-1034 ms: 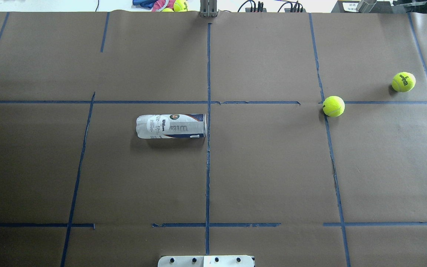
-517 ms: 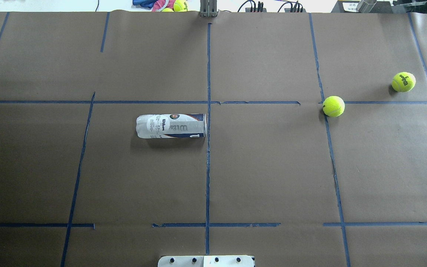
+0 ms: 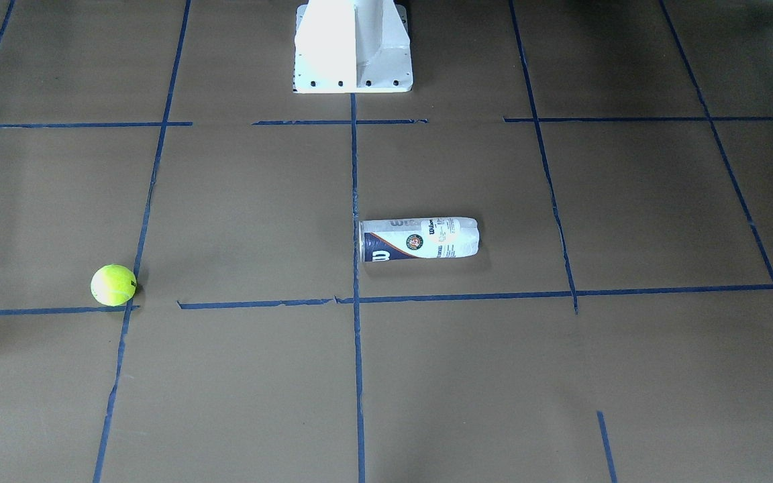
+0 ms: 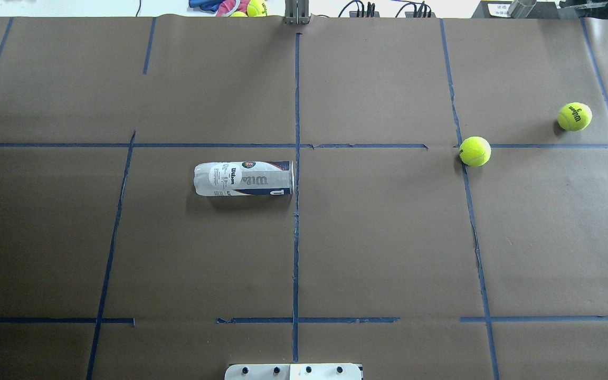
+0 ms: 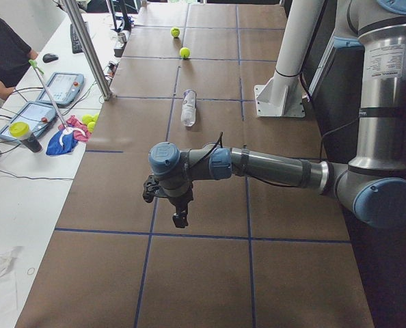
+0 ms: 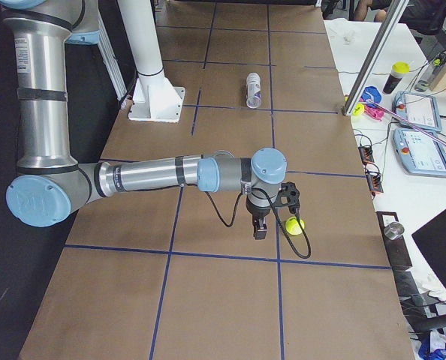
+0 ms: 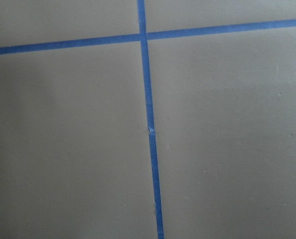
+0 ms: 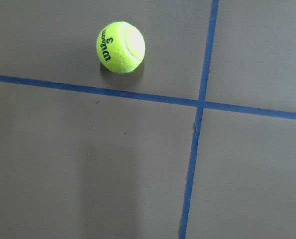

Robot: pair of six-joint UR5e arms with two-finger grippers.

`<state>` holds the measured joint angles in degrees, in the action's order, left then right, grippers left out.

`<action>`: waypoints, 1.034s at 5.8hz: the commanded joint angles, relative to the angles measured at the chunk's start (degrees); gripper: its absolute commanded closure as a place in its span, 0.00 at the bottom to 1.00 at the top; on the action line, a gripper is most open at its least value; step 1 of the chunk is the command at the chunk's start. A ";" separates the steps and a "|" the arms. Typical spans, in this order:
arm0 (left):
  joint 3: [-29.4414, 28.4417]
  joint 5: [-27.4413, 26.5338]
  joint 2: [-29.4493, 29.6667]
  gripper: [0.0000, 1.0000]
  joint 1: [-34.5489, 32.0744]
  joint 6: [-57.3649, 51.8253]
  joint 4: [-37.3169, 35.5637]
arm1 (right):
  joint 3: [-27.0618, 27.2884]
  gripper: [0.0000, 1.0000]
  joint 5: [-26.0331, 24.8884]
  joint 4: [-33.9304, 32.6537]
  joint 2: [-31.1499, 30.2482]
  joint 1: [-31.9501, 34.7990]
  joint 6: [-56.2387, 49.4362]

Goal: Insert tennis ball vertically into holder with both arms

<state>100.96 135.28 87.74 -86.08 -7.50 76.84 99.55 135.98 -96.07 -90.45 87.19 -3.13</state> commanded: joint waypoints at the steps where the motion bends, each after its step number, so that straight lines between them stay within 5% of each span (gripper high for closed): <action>1: 0.11 5.91 -0.12 0.00 3.43 0.55 7.65 | -0.50 0.00 0.33 -0.08 0.01 0.00 0.06; 4: 1.25 6.49 6.62 0.00 16.34 1.60 21.28 | -0.06 0.00 0.51 -0.08 0.10 0.08 0.14; 6: 1.52 2.22 19.60 0.00 28.26 4.42 22.21 | 0.11 0.00 0.60 0.01 0.18 0.00 0.06</action>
<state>102.42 140.32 101.66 -64.07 -3.83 98.48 99.66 136.56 -96.08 -90.32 87.21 -3.06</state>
